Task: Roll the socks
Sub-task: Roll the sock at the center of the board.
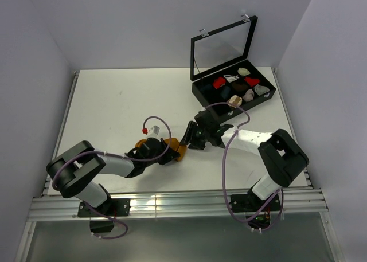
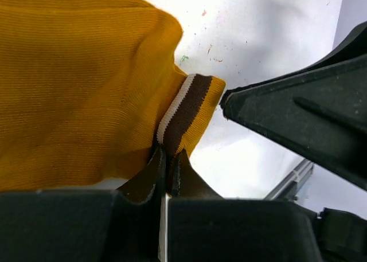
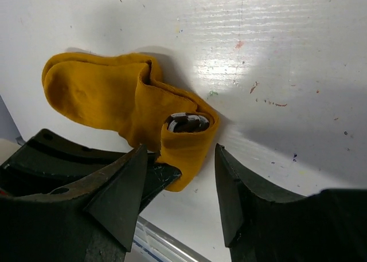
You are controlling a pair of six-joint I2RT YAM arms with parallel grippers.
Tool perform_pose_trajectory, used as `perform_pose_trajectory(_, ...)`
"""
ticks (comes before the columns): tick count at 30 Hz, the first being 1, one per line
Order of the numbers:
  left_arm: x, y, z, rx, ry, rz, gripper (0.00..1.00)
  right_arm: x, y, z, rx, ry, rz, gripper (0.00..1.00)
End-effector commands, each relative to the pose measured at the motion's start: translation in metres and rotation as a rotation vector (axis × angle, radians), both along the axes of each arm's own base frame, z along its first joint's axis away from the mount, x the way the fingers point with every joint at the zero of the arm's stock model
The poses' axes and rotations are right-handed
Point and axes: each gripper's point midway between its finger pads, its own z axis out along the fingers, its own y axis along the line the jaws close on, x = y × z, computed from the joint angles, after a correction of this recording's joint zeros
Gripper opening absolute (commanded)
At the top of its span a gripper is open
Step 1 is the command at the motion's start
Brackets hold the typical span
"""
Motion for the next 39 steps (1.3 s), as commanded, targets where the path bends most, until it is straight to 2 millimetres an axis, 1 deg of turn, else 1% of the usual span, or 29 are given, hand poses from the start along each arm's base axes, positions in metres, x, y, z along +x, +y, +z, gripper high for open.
perform_pose_trajectory(1, -0.019, 0.012, -0.027, 0.032, 0.121, -0.017, 0.0, 0.007, 0.01, 0.007, 0.068, -0.042, -0.003, 0.58)
perform_pose_trajectory(2, -0.019, 0.012, -0.026, 0.028, 0.124, -0.014, 0.0, 0.003, 0.01, 0.004, 0.068, -0.025, 0.001, 0.58)
perform_pose_trajectory(3, -0.02, 0.013, -0.027, 0.021, 0.134, -0.01, 0.0, 0.008, 0.014, 0.005, 0.086, -0.042, 0.004, 0.58)
perform_pose_trajectory(6, -0.02, 0.016, -0.029, 0.018, 0.153, -0.001, 0.0, 0.007, 0.017, 0.001, 0.089, -0.035, 0.016, 0.58)
perform_pose_trajectory(10, -0.021, 0.018, -0.034, -0.007, 0.198, 0.008, 0.0, 0.004, 0.021, -0.01, 0.089, -0.01, 0.049, 0.52)
perform_pose_trajectory(12, -0.021, 0.023, -0.038, -0.013, 0.224, 0.027, 0.0, 0.0, 0.022, -0.017, 0.098, 0.011, 0.057, 0.52)
perform_pose_trajectory(13, -0.02, 0.021, -0.036, -0.032, 0.223, 0.022, 0.0, -0.001, 0.022, -0.018, 0.101, 0.011, 0.057, 0.51)
perform_pose_trajectory(18, -0.019, 0.03, -0.041, -0.059, 0.261, 0.057, 0.0, -0.005, 0.017, -0.028, 0.076, 0.018, 0.064, 0.5)
perform_pose_trajectory(20, -0.018, 0.03, -0.041, -0.072, 0.262, 0.058, 0.0, -0.008, 0.016, -0.031, 0.077, 0.028, 0.066, 0.5)
perform_pose_trajectory(25, -0.019, 0.034, -0.044, -0.076, 0.274, 0.07, 0.0, -0.006, 0.019, -0.035, 0.072, 0.022, 0.092, 0.49)
perform_pose_trajectory(26, -0.018, 0.034, -0.044, -0.077, 0.275, 0.072, 0.0, -0.005, 0.018, -0.036, 0.063, 0.021, 0.094, 0.47)
perform_pose_trajectory(27, -0.019, 0.034, -0.046, -0.073, 0.279, 0.072, 0.0, -0.006, 0.017, -0.039, 0.054, 0.028, 0.095, 0.4)
perform_pose_trajectory(29, -0.017, 0.034, -0.046, -0.07, 0.277, 0.071, 0.0, -0.004, 0.017, -0.038, 0.044, 0.021, 0.101, 0.32)
perform_pose_trajectory(30, -0.017, 0.033, -0.045, -0.072, 0.27, 0.064, 0.02, -0.004, 0.016, -0.037, 0.036, 0.027, 0.1, 0.22)
perform_pose_trajectory(32, -0.014, 0.031, -0.041, -0.074, 0.249, 0.055, 0.11, 0.0, 0.018, -0.031, 0.032, 0.016, 0.107, 0.12)
perform_pose_trajectory(33, -0.01, 0.031, -0.039, -0.065, 0.228, 0.057, 0.23, 0.0, 0.016, -0.03, 0.013, 0.018, 0.102, 0.02)
perform_pose_trajectory(34, -0.009, 0.033, -0.041, -0.041, 0.223, 0.059, 0.29, 0.004, 0.016, -0.027, -0.006, 0.013, 0.108, 0.0)
perform_pose_trajectory(35, -0.006, 0.034, -0.038, -0.017, 0.197, 0.049, 0.33, 0.0, 0.011, -0.029, -0.038, 0.036, 0.108, 0.0)
perform_pose_trajectory(36, 0.002, 0.03, -0.032, -0.012, 0.174, 0.051, 0.41, 0.0, 0.009, -0.029, -0.056, 0.042, 0.107, 0.0)
perform_pose_trajectory(37, 0.003, 0.035, -0.035, 0.031, 0.173, 0.064, 0.45, 0.008, 0.007, -0.026, -0.081, 0.027, 0.095, 0.0)
perform_pose_trajectory(38, 0.009, 0.036, -0.027, 0.049, 0.131, 0.057, 0.47, 0.008, 0.004, -0.026, -0.106, 0.035, 0.089, 0.0)
perform_pose_trajectory(39, 0.017, 0.032, -0.016, 0.053, 0.096, 0.059, 0.51, 0.001, -0.005, -0.034, -0.159, 0.086, 0.086, 0.0)
